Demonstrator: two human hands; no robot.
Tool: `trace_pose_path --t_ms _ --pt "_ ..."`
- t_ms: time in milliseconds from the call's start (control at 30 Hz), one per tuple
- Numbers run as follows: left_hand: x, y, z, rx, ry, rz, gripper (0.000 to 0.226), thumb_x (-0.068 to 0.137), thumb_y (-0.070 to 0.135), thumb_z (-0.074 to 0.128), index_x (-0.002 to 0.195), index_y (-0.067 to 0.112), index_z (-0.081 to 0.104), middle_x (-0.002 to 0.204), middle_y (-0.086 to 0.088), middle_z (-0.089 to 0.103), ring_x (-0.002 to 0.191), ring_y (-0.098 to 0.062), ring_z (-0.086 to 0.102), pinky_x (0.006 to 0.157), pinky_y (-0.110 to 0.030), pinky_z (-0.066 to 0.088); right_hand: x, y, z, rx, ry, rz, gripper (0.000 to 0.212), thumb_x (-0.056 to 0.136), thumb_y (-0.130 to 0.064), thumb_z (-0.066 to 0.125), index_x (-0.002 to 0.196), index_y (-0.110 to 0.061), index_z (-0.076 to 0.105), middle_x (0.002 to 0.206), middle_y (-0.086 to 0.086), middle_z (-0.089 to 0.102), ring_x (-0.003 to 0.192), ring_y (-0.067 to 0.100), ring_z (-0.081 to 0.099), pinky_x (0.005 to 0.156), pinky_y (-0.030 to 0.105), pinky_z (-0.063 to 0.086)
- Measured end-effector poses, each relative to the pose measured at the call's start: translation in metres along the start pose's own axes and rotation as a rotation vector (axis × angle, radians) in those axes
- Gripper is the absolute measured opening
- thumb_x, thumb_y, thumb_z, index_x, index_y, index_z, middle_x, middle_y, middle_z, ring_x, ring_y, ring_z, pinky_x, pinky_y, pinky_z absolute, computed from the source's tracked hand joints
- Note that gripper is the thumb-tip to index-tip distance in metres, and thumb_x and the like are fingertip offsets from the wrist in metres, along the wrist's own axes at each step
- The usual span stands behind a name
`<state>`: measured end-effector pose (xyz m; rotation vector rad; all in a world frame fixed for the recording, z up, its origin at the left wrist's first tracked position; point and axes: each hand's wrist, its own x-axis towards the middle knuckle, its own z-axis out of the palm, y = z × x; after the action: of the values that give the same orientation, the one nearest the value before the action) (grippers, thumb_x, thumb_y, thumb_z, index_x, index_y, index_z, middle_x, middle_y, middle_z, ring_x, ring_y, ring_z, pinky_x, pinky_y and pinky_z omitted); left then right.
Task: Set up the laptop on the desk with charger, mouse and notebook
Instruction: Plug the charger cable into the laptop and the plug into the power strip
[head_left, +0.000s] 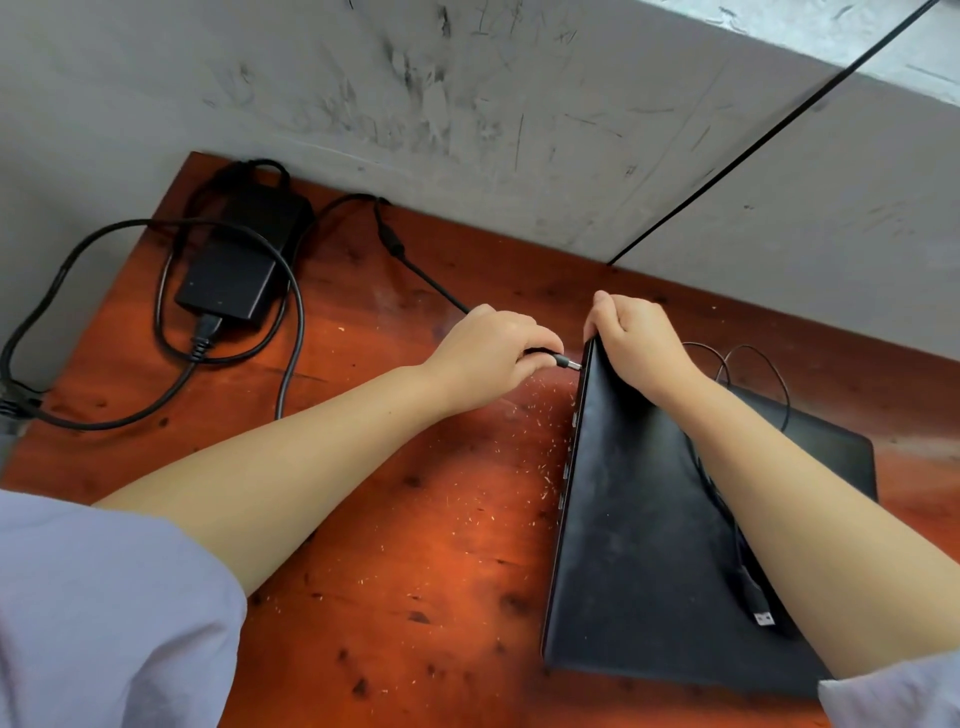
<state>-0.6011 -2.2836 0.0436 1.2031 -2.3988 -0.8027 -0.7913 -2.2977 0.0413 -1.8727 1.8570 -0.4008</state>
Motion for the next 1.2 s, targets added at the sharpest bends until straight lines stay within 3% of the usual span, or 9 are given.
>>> trace_pose_path --t_ms 233,500,633,833,967,1067,1200 --pt "-0.002 0.001 0.002 -0.011 0.009 -0.01 0.022 0.092 0.027 0.053 0.108 0.02 0.067 0.096 0.0 0.07 0.092 -0.02 0.061 0.084 -0.033 0.036 -0.001 -0.001 -0.001 -0.013 0.012 -0.012 0.049 0.098 -0.029 0.028 0.061 -0.02 0.058 0.072 0.006 0.065 0.079 0.028 0.06 0.079 0.039 0.048" --pt "0.001 0.005 0.005 0.017 0.018 -0.016 0.024 0.093 0.028 0.052 0.109 0.019 0.067 0.093 -0.002 0.069 0.092 -0.022 0.061 0.081 -0.032 0.035 -0.002 -0.004 0.002 -0.032 0.018 0.011 0.048 0.098 -0.031 0.028 0.061 -0.02 0.058 0.071 0.004 0.063 0.08 0.028 0.059 0.075 0.037 0.045" --pt "0.006 0.01 0.011 0.093 0.017 0.011 0.026 0.094 0.029 0.049 0.111 0.016 0.065 0.103 -0.004 0.07 0.101 -0.024 0.061 0.087 -0.034 0.037 -0.002 -0.007 0.005 -0.077 0.025 0.021 0.048 0.098 -0.032 0.027 0.066 -0.014 0.058 0.073 0.009 0.064 0.081 0.032 0.058 0.07 0.035 0.041" --pt "0.009 0.01 0.02 0.095 0.022 0.004 0.025 0.094 0.026 0.049 0.11 0.013 0.062 0.102 -0.006 0.069 0.099 -0.026 0.061 0.087 -0.035 0.039 0.002 -0.005 0.011 -0.075 0.023 0.065 0.047 0.098 -0.034 0.026 0.059 -0.016 0.047 0.069 0.006 0.057 0.077 0.033 0.056 0.065 0.034 0.036" --pt "0.009 0.001 0.026 0.195 -0.068 0.003 0.024 0.094 0.026 0.047 0.111 0.014 0.059 0.102 -0.006 0.068 0.1 -0.028 0.058 0.085 -0.037 0.039 0.005 -0.003 0.024 -0.127 -0.016 0.066 0.048 0.098 -0.034 0.026 0.072 -0.007 0.055 0.079 0.015 0.066 0.081 0.036 0.058 0.064 0.034 0.036" --pt "0.005 -0.008 0.033 0.254 -0.167 -0.027 0.021 0.093 0.023 0.049 0.109 0.012 0.056 0.105 -0.008 0.065 0.102 -0.029 0.055 0.086 -0.04 0.041 0.002 -0.003 0.036 -0.179 -0.079 0.041 0.041 0.099 -0.034 0.027 0.072 -0.012 0.05 0.084 0.019 0.067 0.084 0.038 0.059 0.064 0.034 0.035" --pt "-0.001 -0.015 0.043 0.246 -0.191 -0.077 0.016 0.091 0.018 0.053 0.102 0.008 0.055 0.106 -0.011 0.061 0.102 -0.031 0.051 0.085 -0.044 0.044 -0.007 0.0 0.04 -0.182 -0.148 -0.055 0.035 0.097 -0.03 0.037 0.069 -0.012 0.047 0.07 0.011 0.057 0.076 0.037 0.057 0.06 0.033 0.033"
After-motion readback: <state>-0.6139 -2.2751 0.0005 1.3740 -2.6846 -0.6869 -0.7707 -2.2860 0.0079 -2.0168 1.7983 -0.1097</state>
